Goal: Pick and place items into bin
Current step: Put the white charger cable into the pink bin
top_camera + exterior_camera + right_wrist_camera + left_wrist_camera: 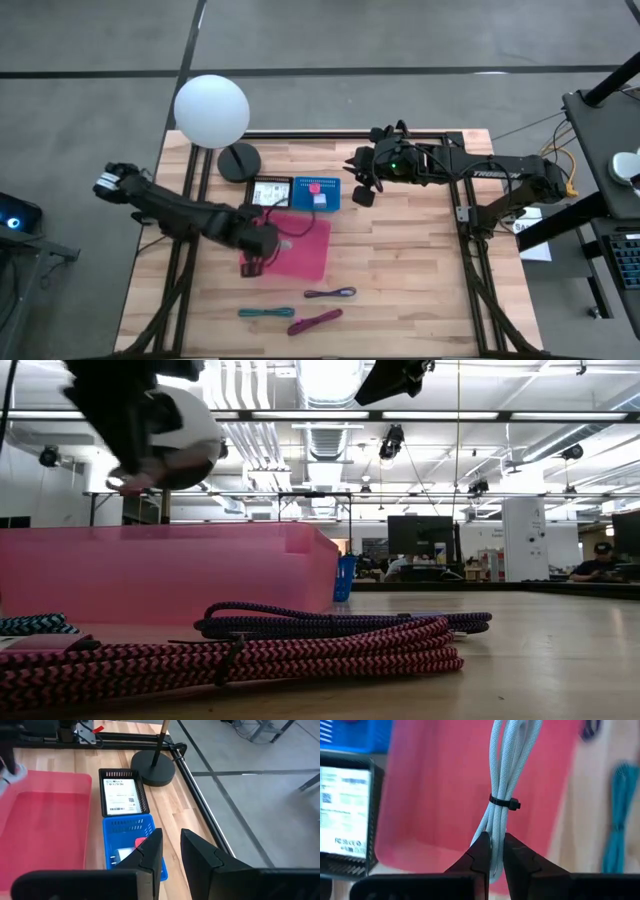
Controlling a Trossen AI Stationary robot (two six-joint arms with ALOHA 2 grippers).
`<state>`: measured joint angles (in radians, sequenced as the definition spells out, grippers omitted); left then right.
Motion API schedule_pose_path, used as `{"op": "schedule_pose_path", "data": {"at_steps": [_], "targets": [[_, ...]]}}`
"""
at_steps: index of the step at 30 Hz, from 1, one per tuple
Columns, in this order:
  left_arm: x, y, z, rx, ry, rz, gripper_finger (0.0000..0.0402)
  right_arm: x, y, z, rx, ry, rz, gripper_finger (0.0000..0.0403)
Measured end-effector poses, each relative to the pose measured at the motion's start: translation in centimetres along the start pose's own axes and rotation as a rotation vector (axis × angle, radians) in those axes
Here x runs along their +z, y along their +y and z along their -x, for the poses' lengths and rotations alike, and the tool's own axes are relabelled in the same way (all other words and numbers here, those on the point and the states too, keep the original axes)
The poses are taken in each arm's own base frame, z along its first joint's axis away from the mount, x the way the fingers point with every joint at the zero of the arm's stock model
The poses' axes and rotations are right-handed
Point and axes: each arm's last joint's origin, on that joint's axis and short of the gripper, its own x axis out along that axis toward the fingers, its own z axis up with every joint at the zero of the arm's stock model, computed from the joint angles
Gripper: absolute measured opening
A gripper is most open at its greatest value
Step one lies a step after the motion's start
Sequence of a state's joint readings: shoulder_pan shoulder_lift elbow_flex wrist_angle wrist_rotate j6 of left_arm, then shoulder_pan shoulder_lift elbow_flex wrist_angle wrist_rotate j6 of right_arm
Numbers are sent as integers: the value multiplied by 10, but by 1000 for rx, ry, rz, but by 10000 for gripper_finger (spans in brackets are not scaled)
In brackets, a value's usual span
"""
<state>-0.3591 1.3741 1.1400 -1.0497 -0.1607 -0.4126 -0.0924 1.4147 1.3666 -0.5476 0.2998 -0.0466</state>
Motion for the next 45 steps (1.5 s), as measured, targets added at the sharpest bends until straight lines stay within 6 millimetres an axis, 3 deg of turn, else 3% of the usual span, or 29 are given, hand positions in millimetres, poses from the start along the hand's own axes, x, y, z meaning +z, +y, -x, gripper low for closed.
{"op": "schedule_pose_path", "data": {"at_steps": [8, 21, 29, 45], "targets": [[21, 23, -28, 54, 33, 109, 17, 0, 0, 0, 0, 2, -13, 56], [28, 28, -69, 149, 168, -104, 18, 0, 0, 0, 1, 2, -8, 56], [17, 38, -95, 224, 276, -150, 18, 0, 0, 0, 1, 3, -8, 56], [15, 53, -99, 286, 295, -139, 24, 0, 0, 0, 0, 2, -12, 56]]}}
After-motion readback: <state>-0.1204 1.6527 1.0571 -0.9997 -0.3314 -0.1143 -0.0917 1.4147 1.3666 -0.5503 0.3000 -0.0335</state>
